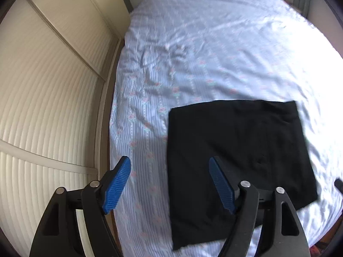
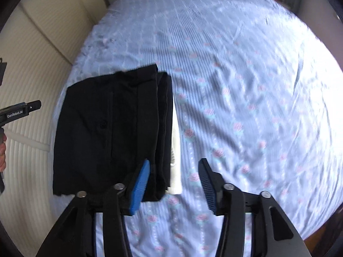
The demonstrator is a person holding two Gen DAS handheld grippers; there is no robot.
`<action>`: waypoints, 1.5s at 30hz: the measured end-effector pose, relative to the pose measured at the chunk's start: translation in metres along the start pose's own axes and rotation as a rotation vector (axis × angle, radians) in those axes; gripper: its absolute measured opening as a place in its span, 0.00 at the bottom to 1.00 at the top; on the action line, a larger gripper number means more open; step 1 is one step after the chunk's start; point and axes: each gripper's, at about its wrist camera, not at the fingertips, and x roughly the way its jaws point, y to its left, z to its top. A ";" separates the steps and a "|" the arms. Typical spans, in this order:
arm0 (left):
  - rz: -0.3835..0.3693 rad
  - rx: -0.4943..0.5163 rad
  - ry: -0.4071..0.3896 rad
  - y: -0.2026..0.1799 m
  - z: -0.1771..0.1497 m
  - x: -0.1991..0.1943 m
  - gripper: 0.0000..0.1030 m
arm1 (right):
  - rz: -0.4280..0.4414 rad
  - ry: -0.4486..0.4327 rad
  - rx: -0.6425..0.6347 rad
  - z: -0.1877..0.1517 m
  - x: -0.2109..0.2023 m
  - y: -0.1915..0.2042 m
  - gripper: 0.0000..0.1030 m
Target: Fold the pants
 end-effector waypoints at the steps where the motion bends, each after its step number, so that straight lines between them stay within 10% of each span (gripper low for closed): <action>1: 0.005 0.013 -0.019 -0.009 -0.006 -0.012 0.79 | -0.007 -0.032 -0.026 -0.002 -0.010 -0.002 0.66; 9: -0.058 0.051 -0.090 -0.103 -0.072 -0.117 0.89 | -0.001 -0.178 -0.203 -0.032 -0.106 -0.046 0.80; 25: -0.249 -0.097 -0.150 -0.312 -0.153 -0.283 0.92 | 0.008 -0.268 -0.139 -0.119 -0.244 -0.223 0.82; 45: -0.225 -0.114 -0.318 -0.478 -0.200 -0.426 0.97 | 0.027 -0.387 -0.124 -0.189 -0.365 -0.412 0.82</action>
